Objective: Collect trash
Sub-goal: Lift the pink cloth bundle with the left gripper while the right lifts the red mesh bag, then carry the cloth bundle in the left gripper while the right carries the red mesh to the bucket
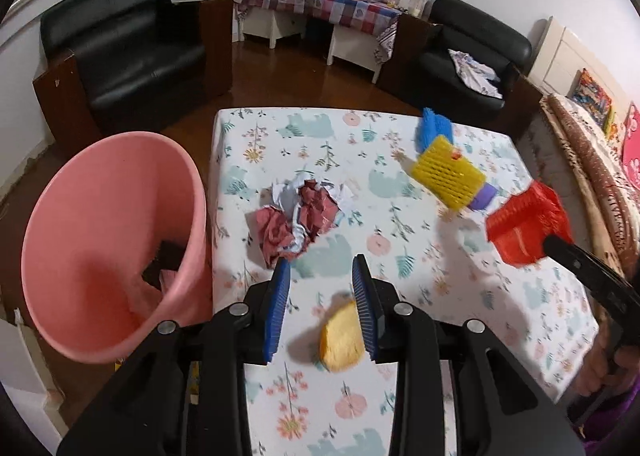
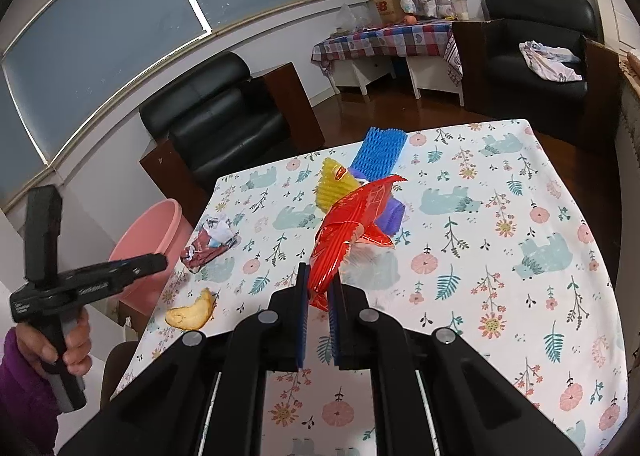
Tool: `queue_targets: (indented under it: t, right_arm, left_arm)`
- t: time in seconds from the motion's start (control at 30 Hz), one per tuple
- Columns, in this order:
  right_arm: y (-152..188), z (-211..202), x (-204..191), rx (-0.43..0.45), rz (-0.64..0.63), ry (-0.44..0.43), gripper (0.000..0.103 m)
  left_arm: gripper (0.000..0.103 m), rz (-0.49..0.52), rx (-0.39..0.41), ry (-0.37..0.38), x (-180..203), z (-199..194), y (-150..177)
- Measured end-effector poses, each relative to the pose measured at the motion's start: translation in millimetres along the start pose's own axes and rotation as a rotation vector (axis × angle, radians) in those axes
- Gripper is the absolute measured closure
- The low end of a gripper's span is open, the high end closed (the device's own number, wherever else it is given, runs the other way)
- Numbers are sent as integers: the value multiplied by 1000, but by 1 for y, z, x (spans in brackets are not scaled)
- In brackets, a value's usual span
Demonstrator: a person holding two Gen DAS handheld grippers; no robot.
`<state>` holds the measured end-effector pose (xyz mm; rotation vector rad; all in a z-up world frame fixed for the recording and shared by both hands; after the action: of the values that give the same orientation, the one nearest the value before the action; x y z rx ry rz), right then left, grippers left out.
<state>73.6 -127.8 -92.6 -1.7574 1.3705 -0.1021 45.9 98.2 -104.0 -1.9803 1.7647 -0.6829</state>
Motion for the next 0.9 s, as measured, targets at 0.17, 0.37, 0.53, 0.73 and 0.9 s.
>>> queue_targets:
  t: [0.17,0.37,0.53,0.73,0.9]
  right_arm:
    - [1,4,-3,-11,-15,-1,95]
    - [2,6,-3,-18,-16,4,95]
    - [3,10,-8,-29,-29,4,95]
    - [2,14,-21,-38,-62,-6,95]
    - [-3,19,-43,-43,-99,-39,95]
  left_arm:
    - [71,54,-2,-94,-4,25,-3]
    - [71,78,-11,-134,-9,50,1]
    - [75,47,38,-123,-12,45,-1]
    - [82,-14,87,-64,-12,26,-3]
    - [83,-60,145,-34,-15,2,-11]
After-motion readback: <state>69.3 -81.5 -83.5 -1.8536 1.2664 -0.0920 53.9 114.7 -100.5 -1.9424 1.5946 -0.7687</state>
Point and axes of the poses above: each gripper's, at about its wrist camera, not at the fingertips, and z roughly the way its jaws point, x to its right, y to its underside, the point moved 7 cm from there along z, roughly the way its jaws point, and after that the axes turned 4 degrees about z, right-handed, at the moved point
